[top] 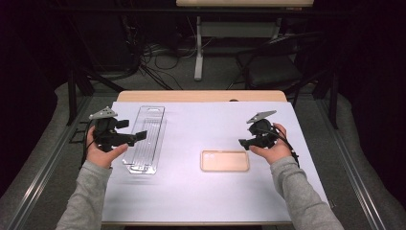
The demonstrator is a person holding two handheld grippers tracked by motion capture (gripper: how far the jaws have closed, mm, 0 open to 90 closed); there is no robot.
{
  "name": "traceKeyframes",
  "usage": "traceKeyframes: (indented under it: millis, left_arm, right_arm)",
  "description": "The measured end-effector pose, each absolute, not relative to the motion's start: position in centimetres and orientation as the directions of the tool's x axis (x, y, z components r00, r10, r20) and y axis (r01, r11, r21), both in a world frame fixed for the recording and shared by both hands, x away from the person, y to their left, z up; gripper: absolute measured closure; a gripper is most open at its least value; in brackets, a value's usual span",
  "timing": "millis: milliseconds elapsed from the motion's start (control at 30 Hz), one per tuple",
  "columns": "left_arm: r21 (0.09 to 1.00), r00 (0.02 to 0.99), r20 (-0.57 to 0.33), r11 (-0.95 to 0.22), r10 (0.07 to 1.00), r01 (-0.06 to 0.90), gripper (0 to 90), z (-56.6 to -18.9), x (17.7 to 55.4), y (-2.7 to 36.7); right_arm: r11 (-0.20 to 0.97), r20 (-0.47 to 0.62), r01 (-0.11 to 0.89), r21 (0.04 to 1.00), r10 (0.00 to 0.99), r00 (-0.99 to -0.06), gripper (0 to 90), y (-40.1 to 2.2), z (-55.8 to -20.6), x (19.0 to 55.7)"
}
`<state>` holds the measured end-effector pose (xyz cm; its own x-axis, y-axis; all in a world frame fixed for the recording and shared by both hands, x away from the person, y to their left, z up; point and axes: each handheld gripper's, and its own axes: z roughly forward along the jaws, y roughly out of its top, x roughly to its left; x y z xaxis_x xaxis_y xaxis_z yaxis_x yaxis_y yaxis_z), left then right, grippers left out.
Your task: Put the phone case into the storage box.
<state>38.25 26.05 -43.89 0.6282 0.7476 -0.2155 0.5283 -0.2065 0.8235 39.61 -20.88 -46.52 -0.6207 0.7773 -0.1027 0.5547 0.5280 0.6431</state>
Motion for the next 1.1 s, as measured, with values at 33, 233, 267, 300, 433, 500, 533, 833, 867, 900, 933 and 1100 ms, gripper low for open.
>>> traceKeyframes:
  millis: [33,233,267,300,433,500,533,833,867,900,933,1100]
  left_arm:
    - [0.824,0.629,-0.214,-0.207,0.748,0.527,2.8,-43.9,38.2,26.1]
    - [0.825,0.630,-0.211,-0.210,0.747,0.525,2.9,-43.9,38.2,26.1]
    - [0.826,0.633,-0.205,-0.215,0.747,0.521,3.0,-44.0,38.3,26.1]
    - [0.827,0.634,-0.204,-0.215,0.746,0.519,3.1,-44.0,38.3,26.1]
    - [0.822,0.636,-0.202,-0.224,0.745,0.523,3.1,-44.0,38.3,26.0]
    - [0.822,0.635,-0.201,-0.224,0.746,0.523,3.2,-44.1,38.3,26.0]
    - [0.822,0.635,-0.201,-0.224,0.745,0.523,3.2,-44.1,38.3,26.0]
    - [0.823,0.632,-0.203,-0.220,0.748,0.524,3.6,-44.1,38.3,26.1]
    - [0.822,0.632,-0.202,-0.221,0.748,0.524,3.6,-44.1,38.3,26.1]
    - [0.823,0.633,-0.202,-0.221,0.747,0.523,3.6,-44.1,38.3,26.1]
    - [0.823,0.633,-0.202,-0.221,0.747,0.523,3.6,-44.1,38.3,26.1]
    - [0.823,0.629,-0.203,-0.218,0.750,0.525,3.7,-44.2,38.3,26.2]
  right_arm:
    - [0.567,-0.131,0.532,0.629,0.752,-0.646,38.8,-20.6,-46.3,39.8]
    - [0.627,-0.143,0.497,0.600,0.695,-0.704,43.9,-19.8,-45.9,40.3]
    - [0.635,-0.141,0.499,0.591,0.689,-0.710,44.3,-19.6,-45.8,40.4]
    - [0.646,-0.137,0.492,0.584,0.675,-0.725,44.4,-19.4,-45.8,40.6]
    - [0.691,-0.184,0.456,0.560,0.641,-0.746,44.8,-18.9,-45.9,41.0]
    - [0.720,-0.214,0.438,0.539,0.620,-0.755,45.8,-18.6,-46.0,41.3]
    - [0.731,-0.220,0.432,0.528,0.609,-0.762,46.3,-18.5,-46.0,41.4]
    - [0.799,-0.245,0.411,0.439,0.547,-0.800,40.1,-17.7,-46.2,42.2]
    - [0.804,-0.252,0.408,0.432,0.543,-0.801,40.1,-17.7,-46.3,42.2]
    - [0.813,-0.260,0.402,0.422,0.533,-0.805,39.9,-17.6,-46.3,42.3]
    - [0.820,-0.269,0.394,0.414,0.524,-0.808,39.9,-17.5,-46.4,42.3]
    - [0.874,-0.332,0.318,0.367,0.443,-0.833,40.6,-16.9,-46.6,42.4]
